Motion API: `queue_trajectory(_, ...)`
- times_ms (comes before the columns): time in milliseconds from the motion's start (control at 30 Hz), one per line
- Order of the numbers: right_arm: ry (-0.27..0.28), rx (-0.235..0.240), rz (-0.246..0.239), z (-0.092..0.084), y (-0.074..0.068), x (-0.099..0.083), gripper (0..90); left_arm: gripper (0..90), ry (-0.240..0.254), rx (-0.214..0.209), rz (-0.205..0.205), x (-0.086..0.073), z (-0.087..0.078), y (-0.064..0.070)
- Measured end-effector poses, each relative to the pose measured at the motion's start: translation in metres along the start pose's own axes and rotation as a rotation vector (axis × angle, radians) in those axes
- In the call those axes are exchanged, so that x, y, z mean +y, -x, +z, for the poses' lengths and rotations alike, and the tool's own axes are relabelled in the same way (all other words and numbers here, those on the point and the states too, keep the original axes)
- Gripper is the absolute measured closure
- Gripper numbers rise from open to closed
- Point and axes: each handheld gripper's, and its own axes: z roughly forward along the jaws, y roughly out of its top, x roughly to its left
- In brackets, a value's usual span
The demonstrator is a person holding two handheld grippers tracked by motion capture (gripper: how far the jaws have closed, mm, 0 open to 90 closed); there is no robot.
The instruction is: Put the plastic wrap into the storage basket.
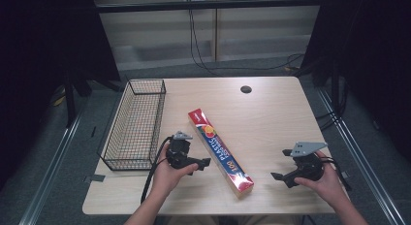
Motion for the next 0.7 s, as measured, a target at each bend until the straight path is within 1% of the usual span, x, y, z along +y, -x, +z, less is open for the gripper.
queue_trajectory(33,-0.003,-0.003,0.002,0.0,0.001,-0.001,4.3,3.0,0.0,0.0,-0.002,0.002,-0.001,0.0)
queue_trajectory(67,-0.006,-0.011,0.0,-0.001,0.001,-0.001,4.3,3.0,0.009,-0.002,-0.019,0.005,-0.002,0.0)
queue_trajectory(100,-0.006,-0.007,-0.002,-0.001,0.002,-0.002,4.3,3.0,0.01,-0.013,-0.028,0.007,-0.001,-0.001)
queue_trajectory(167,-0.013,-0.016,0.004,-0.001,0.002,-0.003,4.3,2.2,0.008,-0.01,-0.034,0.008,0.0,0.0)
queue_trajectory(200,-0.015,-0.014,0.003,-0.001,0.002,-0.003,4.3,1.6,-0.006,-0.013,-0.046,0.012,0.004,0.001)
queue_trajectory(233,-0.016,-0.013,0.004,-0.001,0.002,-0.004,4.3,1.3,-0.014,-0.016,-0.049,0.014,0.005,0.001)
queue_trajectory(267,-0.014,-0.017,0.004,-0.002,0.001,-0.004,4.3,1.3,-0.001,-0.014,-0.071,0.015,0.007,0.003)
queue_trajectory(300,-0.015,-0.019,0.0,-0.003,0.001,-0.003,4.3,1.3,-0.001,-0.008,-0.082,0.017,0.008,0.004)
queue_trajectory(333,-0.009,-0.024,0.0,-0.004,0.001,-0.002,4.3,1.3,-0.005,-0.013,-0.095,0.019,0.009,0.006)
queue_trajectory(367,0.0,-0.028,0.001,-0.005,0.002,-0.001,4.3,1.2,-0.009,-0.012,-0.096,0.022,0.01,0.006)
queue_trajectory(467,0.013,-0.029,0.011,-0.006,0.004,0.0,4.3,0.6,-0.016,-0.021,-0.126,0.028,0.014,0.007)
queue_trajectory(500,0.012,-0.028,0.012,-0.005,0.004,0.0,4.1,0.6,-0.018,-0.014,-0.144,0.031,0.016,0.007)
queue_trajectory(533,0.007,-0.029,0.012,-0.004,0.005,0.001,4.1,0.6,-0.024,-0.001,-0.147,0.032,0.017,0.008)
queue_trajectory(567,0.008,-0.026,0.013,-0.003,0.005,0.001,4.1,0.6,-0.029,0.0,-0.16,0.035,0.018,0.008)
queue_trajectory(600,0.011,-0.022,0.015,-0.002,0.005,0.001,4.1,0.5,-0.015,-0.002,-0.174,0.037,0.019,0.009)
queue_trajectory(633,0.008,-0.023,0.011,-0.002,0.006,0.002,4.1,0.6,-0.011,-0.011,-0.169,0.039,0.018,0.008)
queue_trajectory(667,0.007,-0.024,0.007,-0.001,0.006,0.002,4.1,0.5,-0.007,-0.003,-0.166,0.041,0.018,0.008)
queue_trajectory(700,0.006,-0.02,0.008,-0.001,0.006,0.002,4.1,0.5,-0.008,-0.002,-0.177,0.042,0.019,0.008)
